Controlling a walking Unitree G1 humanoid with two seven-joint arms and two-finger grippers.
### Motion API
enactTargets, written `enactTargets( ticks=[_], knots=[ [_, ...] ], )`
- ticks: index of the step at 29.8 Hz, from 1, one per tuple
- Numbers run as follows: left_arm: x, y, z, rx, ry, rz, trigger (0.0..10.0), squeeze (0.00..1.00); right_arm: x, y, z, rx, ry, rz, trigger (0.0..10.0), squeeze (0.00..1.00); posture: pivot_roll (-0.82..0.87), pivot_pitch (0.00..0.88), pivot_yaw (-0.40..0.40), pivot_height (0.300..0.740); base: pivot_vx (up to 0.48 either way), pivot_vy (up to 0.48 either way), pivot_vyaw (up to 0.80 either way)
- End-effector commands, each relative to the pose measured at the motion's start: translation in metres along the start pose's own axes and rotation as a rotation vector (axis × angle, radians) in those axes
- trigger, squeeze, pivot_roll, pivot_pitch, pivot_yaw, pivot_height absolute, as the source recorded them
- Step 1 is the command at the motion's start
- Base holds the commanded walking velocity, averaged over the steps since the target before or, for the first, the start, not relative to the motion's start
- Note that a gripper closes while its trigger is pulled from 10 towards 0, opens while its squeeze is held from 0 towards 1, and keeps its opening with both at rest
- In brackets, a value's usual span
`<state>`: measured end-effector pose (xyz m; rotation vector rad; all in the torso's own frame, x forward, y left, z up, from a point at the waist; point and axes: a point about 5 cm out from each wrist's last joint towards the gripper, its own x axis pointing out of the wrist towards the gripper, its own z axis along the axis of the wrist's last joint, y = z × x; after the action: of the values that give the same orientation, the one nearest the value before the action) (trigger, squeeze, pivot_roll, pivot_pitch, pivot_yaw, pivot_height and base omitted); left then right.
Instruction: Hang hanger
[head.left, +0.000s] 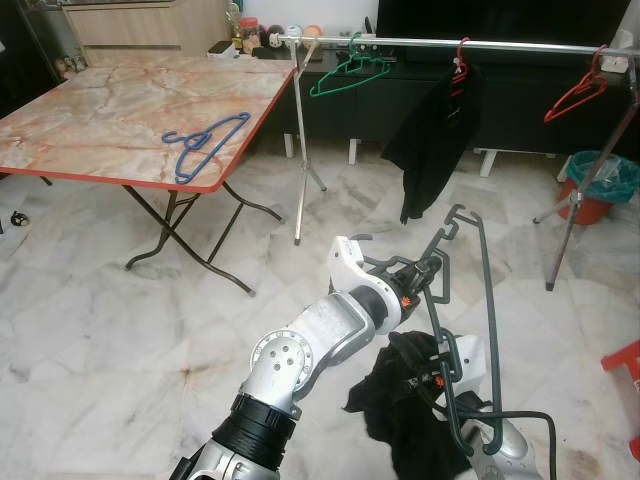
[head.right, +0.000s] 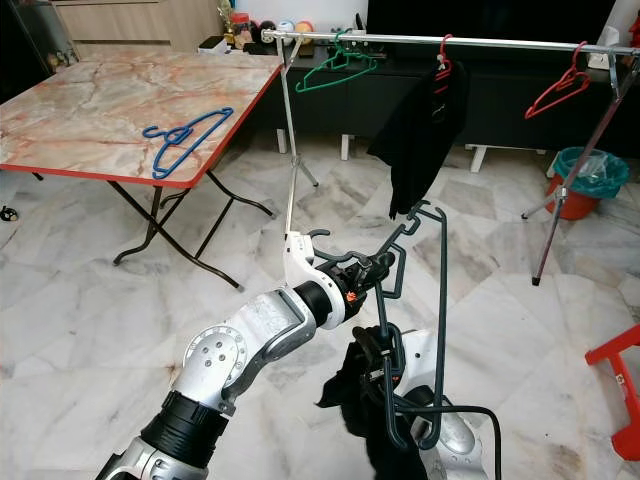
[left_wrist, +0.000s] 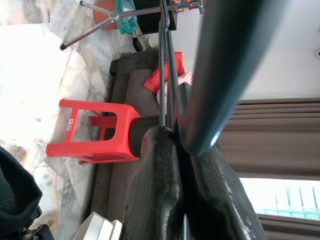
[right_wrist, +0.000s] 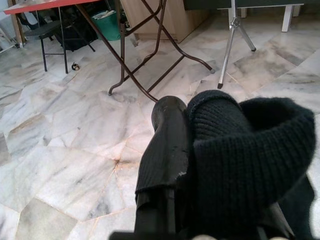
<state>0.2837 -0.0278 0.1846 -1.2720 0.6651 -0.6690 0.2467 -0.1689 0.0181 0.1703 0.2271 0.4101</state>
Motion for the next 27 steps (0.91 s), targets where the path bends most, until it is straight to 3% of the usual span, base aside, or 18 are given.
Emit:
enactTargets(
  ticks=[1, 27],
  knots=[
    [0.0220, -0.0728, -0.0528, -0.122, 0.140, -0.258, 10.0, 0.00, 0.0040, 0.0017, 0.0048, -0.011, -0.025, 0.007, 10.0, 0.00, 0.00, 0.000, 0.064, 0.740, 0.000, 0.000, 0.00],
    [0.0220, -0.0728, -0.0528, -0.122, 0.140, -0.258, 10.0, 0.00, 0.0040, 0.0017, 0.0048, -0.011, -0.025, 0.007, 10.0, 0.00, 0.00, 0.000, 0.064, 0.740, 0.000, 0.000, 0.00]
  ],
)
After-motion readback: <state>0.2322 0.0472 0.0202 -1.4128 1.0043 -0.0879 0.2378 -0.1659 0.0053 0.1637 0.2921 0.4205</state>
